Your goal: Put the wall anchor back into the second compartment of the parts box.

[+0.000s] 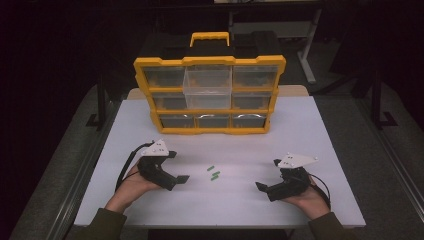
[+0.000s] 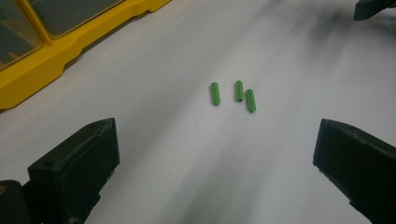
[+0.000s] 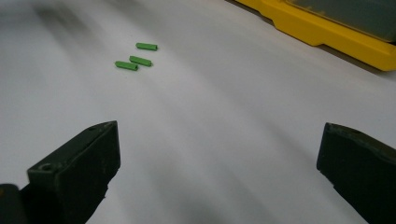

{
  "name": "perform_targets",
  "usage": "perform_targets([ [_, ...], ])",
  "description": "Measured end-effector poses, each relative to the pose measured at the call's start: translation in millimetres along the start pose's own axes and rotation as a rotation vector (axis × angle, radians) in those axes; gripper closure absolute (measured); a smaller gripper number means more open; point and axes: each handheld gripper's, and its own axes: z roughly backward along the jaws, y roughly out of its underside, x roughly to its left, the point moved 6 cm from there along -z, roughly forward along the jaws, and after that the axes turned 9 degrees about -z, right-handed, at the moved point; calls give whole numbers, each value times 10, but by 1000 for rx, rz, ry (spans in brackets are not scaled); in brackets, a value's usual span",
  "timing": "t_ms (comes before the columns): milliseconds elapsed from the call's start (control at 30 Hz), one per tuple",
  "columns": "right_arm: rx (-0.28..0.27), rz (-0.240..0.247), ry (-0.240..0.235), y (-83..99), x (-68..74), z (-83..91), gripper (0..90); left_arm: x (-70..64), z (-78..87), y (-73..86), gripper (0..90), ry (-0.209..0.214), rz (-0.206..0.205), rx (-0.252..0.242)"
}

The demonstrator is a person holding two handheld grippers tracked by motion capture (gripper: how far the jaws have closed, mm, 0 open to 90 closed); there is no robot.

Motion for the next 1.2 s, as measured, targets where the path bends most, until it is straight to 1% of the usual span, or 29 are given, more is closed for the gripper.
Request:
perform_targets([
  [100,1,-2,0,1,-1,-2,0,-1,-35,-37,0,6,1,-2],
  [200,1,-2,1,2,0,-6,0,3,-84,-98,0,11,-15,0],
  [267,1,-3,0,2,2,-6,0,0,-102,-134,49,13,-15,-9],
  [467,0,-4,-2,2,1,-3,0,11,-158,-190,52,16,-19,-6],
  [500,0,-5,-2,2,0,-3,0,18,-181,-209,53,21,-28,5],
  [633,-1,-6,-3,-1,-1,-5,0,24,-243,-257,53,26,-34,19],
  [700,0,-6,-2,2,0,-5,0,22,-260,-269,55,31,-35,19],
  [733,-3,0,-4,1,-2,-6,0,18,-290,-285,55,36,-32,27],
  [767,3,-11,-4,7,8,-3,0,29,-303,-294,55,37,-43,32],
  [833,0,-7,-4,6,4,-6,0,31,-332,-315,56,41,-41,36],
  [900,-2,-4,-4,3,0,-4,0,37,-361,-338,57,37,-57,46],
  [967,-2,-5,-4,2,-2,-3,0,30,-378,-352,61,39,-53,48],
  [1000,-1,-7,-3,2,-1,-3,0,34,-390,-363,63,42,-63,55],
  [1100,-1,-9,-5,3,3,-7,0,26,-445,-399,65,46,-55,50],
  [1133,0,-7,-6,3,5,-10,0,26,-479,-414,65,44,-61,59],
  [1200,2,-10,-7,5,6,-10,0,19,-511,-433,66,48,-56,58],
])
